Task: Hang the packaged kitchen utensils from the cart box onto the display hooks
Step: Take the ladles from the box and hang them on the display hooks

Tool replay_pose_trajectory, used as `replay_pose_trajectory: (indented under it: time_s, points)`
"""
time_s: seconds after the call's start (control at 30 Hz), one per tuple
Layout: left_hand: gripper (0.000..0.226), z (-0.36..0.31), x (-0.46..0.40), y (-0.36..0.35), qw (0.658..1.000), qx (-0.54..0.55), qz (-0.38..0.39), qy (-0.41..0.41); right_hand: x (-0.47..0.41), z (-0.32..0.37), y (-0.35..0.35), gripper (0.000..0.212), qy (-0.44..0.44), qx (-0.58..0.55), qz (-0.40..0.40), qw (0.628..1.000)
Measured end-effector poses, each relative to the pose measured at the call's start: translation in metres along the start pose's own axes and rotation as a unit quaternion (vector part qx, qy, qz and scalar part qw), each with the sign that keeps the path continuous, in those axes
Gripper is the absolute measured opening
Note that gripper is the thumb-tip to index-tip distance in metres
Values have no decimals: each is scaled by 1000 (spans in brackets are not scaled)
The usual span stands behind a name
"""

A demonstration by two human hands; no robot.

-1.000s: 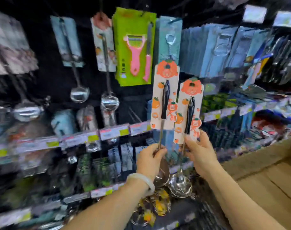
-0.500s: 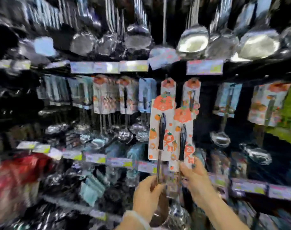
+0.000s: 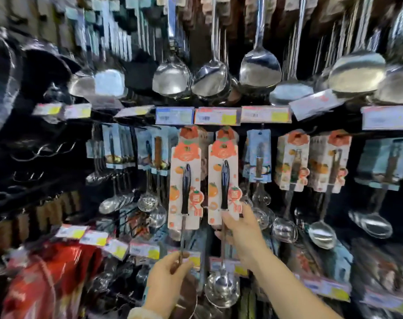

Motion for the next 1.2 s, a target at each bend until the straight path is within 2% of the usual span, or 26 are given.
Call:
replay_pose_trajectory:
  time_s: [0.07, 0.17, 0.27, 0.33, 0.43, 0.57, 0.63, 0.67, 0.73, 0.8, 0.87, 0.93, 1.0, 1.2]
  points:
    - [10, 3, -10, 5, 1000, 1, -3, -3, -21, 9, -3, 20, 6, -4, -1, 1000]
    - [18, 2, -24, 5, 1000, 5, -4, 2, -45, 19, -4, 34, 18, -7, -4, 1000]
    - [28, -2, -41, 4, 1000, 11, -12, -13, -63, 26, -4, 29, 48, -6, 2, 999]
    - [25, -8, -53, 0, 1000, 5, -10, -21, -73, 29, -2, 25, 56, -1, 0, 998]
    - [20, -9, -69, -3, 999, 7, -15, -29, -88, 22, 4, 32, 42, -6, -8, 999]
    - [11, -8, -81, -8, 999, 12, -15, -42, -104, 9, 15, 30, 12, 14, -24, 1000]
    - [12, -9, -86, -9, 999, 10, -17, -47, -109, 9, 19, 42, 2, 73, -39, 997]
    - [15, -9, -88, -10, 999, 17, -13, -47, -110, 10, 21, 56, 2, 107, -54, 993]
    - [23, -10, -92, -14, 998, 29, -2, -50, -109, 15, 26, 73, 43, 174, -116, 977]
    - [27, -13, -98, -19, 997, 36, 5, -63, -96, 27, 21, 60, 146, 187, -154, 959]
    - [22, -18, -104, -25, 996, 31, 20, -82, -88, 36, 8, 46, 199, 180, -115, 957]
    - [19, -23, -108, -32, 994, 27, 49, -94, -87, 40, -7, 45, 193, 191, -48, 961]
    - [26, -24, -112, -37, 992, 26, 66, -108, -90, 44, -13, 44, 194, 186, -28, 963]
    - [12, -23, -121, -41, 986, 31, 99, -127, -81, 50, -9, 41, 239, 196, -89, 947]
Point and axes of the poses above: each hand's wrist, its own x-axis away from the middle knuckle, its own y-axis out of the back of the hand, z = x × y, the point moved 5 cm from there along -x, towards the middle knuckle, and after that the axes turned 11 degrees about z, right-handed, at the moved point
